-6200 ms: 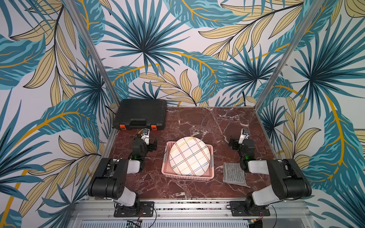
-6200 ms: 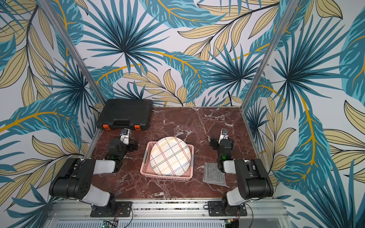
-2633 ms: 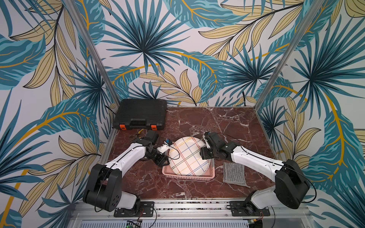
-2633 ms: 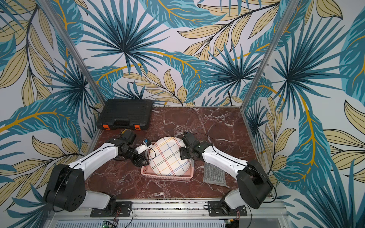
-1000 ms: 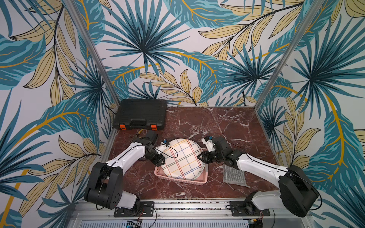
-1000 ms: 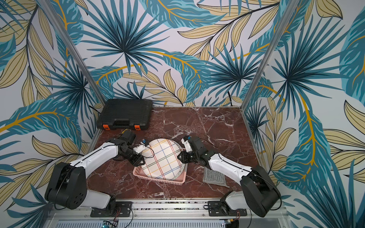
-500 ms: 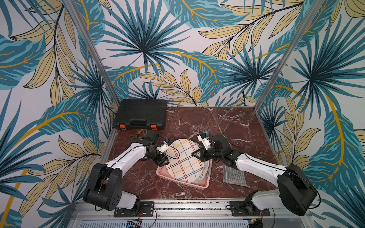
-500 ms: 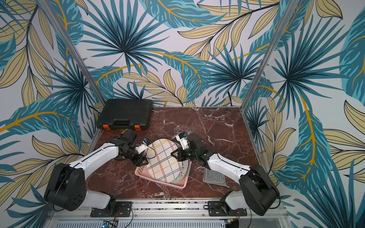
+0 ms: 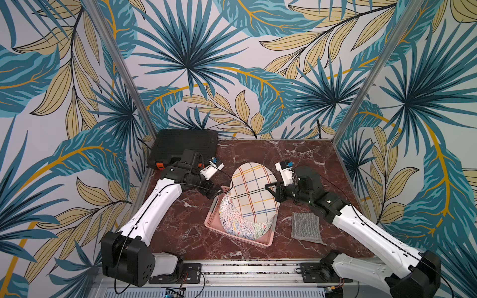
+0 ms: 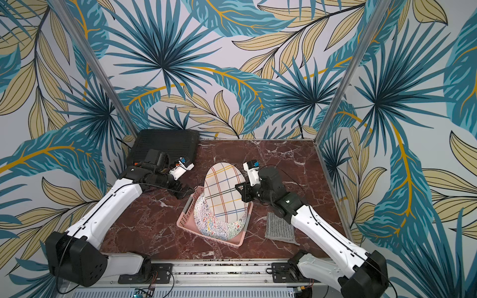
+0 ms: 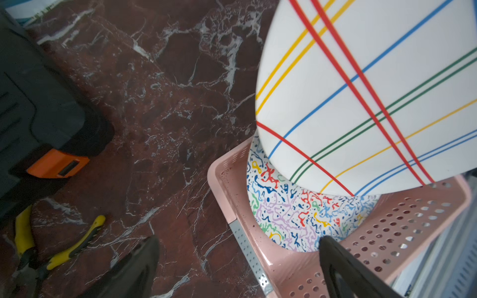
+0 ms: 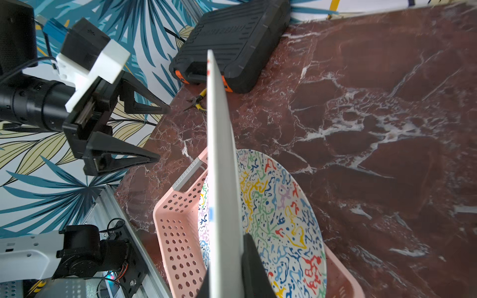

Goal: Wipe the wet plate dry
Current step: Pick up the plate from the bin.

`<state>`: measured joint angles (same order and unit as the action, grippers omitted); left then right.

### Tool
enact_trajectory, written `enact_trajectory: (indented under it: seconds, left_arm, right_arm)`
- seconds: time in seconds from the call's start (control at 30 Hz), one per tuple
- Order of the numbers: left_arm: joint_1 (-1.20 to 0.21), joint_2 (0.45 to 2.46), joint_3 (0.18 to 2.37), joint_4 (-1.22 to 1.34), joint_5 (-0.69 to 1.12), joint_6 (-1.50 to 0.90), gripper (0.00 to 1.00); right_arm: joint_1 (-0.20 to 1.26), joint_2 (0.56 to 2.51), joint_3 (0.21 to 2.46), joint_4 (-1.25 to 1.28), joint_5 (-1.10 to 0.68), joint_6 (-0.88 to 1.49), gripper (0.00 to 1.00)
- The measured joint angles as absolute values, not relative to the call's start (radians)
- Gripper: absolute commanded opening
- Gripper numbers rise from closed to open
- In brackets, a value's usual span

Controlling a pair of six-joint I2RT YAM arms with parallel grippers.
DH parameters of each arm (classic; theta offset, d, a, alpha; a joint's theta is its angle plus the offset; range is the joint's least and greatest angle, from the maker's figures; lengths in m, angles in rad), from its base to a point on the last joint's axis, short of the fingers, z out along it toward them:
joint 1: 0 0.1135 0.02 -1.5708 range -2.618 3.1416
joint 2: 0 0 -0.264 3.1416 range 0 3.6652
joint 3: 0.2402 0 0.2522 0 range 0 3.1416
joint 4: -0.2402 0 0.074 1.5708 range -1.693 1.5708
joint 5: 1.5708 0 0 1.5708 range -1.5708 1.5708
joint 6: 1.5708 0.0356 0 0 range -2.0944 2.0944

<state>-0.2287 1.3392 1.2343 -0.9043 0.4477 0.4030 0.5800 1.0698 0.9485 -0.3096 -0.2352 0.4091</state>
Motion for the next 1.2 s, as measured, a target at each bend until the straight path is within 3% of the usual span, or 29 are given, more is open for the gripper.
enact_trajectory:
  seconds: [0.3, 0.47, 0.6, 0.77, 0.93, 1.03, 1.1, 1.2]
  left_arm:
    - [-0.208, 1.341, 1.301, -1.054, 0.82, 0.466, 1.0]
    - [-0.212, 1.341, 1.301, -1.064, 0.923, 0.466, 1.0]
    - [-0.219, 1.341, 1.301, -1.063, 0.978, 0.461, 0.94]
    - [-0.236, 1.341, 1.303, -1.069, 1.044, 0.461, 0.72]
    - [-0.234, 1.341, 1.308, -1.082, 1.092, 0.458, 0.36]
    - [-0.22, 1.341, 1.31, -1.096, 1.147, 0.432, 0.0]
    - [-0.22, 1.339, 1.311, -1.122, 1.211, 0.419, 0.0]
    - [-0.229, 1.335, 1.312, -1.105, 1.225, 0.407, 0.0]
  right_arm:
    - [0.536, 0.967, 0.986, -0.34, -0.378, 0.41, 0.0]
    - [0.537, 0.965, 0.973, -0.282, -0.5, 0.443, 0.0]
    - [0.537, 0.966, 0.958, -0.205, -0.57, 0.482, 0.0]
    - [0.537, 1.007, 0.953, -0.13, -0.615, 0.517, 0.0]
    - [0.537, 1.042, 0.946, -0.086, -0.642, 0.527, 0.0]
    - [0.532, 1.035, 0.946, -0.081, -0.648, 0.484, 0.0]
    - [0.519, 1.026, 0.949, -0.082, -0.66, 0.439, 0.12]
    - [0.526, 1.014, 0.969, -0.143, -0.561, 0.429, 0.49]
